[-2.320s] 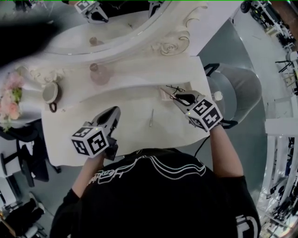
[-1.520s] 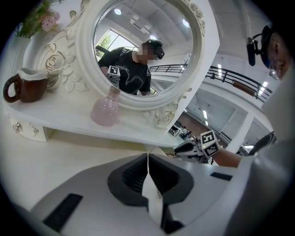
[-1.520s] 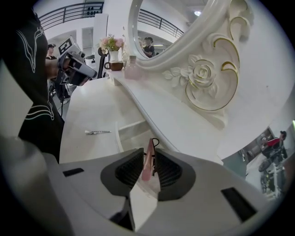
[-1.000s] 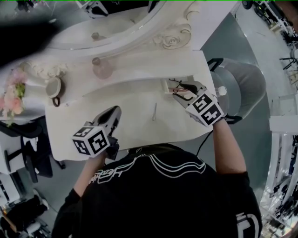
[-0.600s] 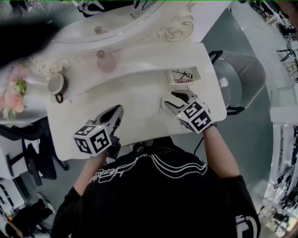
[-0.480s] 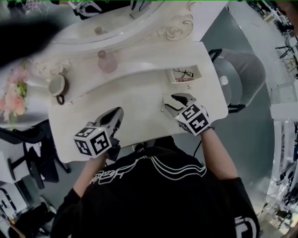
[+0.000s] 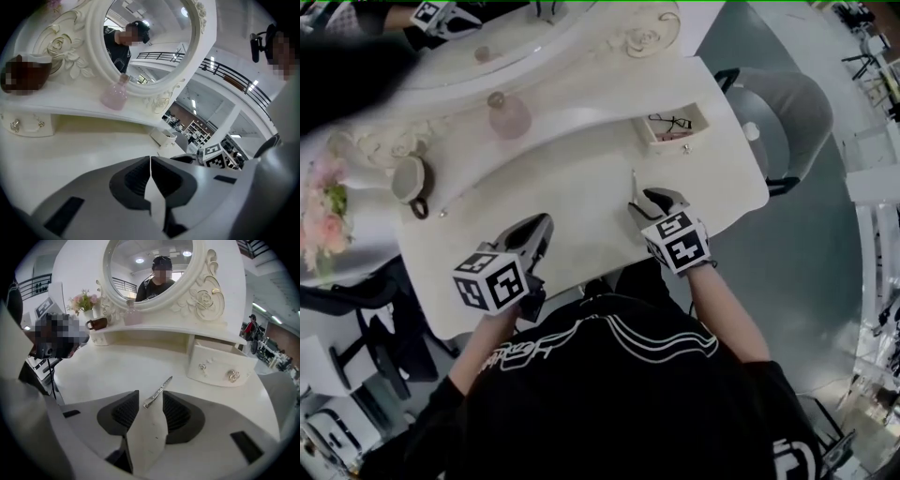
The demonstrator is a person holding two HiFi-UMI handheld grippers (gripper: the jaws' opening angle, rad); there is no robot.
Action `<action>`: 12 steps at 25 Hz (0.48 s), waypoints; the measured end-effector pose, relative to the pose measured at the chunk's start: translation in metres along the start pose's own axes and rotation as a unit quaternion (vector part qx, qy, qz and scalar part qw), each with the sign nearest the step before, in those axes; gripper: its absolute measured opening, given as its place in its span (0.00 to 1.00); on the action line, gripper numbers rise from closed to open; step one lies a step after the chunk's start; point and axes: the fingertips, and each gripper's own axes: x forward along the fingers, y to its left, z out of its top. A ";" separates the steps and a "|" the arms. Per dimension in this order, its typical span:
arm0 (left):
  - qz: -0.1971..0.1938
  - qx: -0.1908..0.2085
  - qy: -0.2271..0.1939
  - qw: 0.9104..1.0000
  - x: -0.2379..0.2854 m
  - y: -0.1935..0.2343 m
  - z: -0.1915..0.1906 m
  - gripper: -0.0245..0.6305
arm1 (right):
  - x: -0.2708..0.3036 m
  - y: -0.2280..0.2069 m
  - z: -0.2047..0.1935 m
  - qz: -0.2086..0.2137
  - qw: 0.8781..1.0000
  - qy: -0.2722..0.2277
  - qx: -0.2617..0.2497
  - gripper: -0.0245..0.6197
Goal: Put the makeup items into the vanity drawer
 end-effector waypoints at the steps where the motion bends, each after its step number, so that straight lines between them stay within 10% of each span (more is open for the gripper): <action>1: -0.005 0.003 0.002 1.000 0.001 -0.001 0.001 0.08 | 0.002 0.001 -0.001 -0.009 1.000 0.002 -0.001 0.31; 12: -0.012 0.015 -0.001 1.000 -0.004 0.010 0.012 0.08 | 0.015 0.002 -0.008 -0.042 0.998 0.027 0.030 0.21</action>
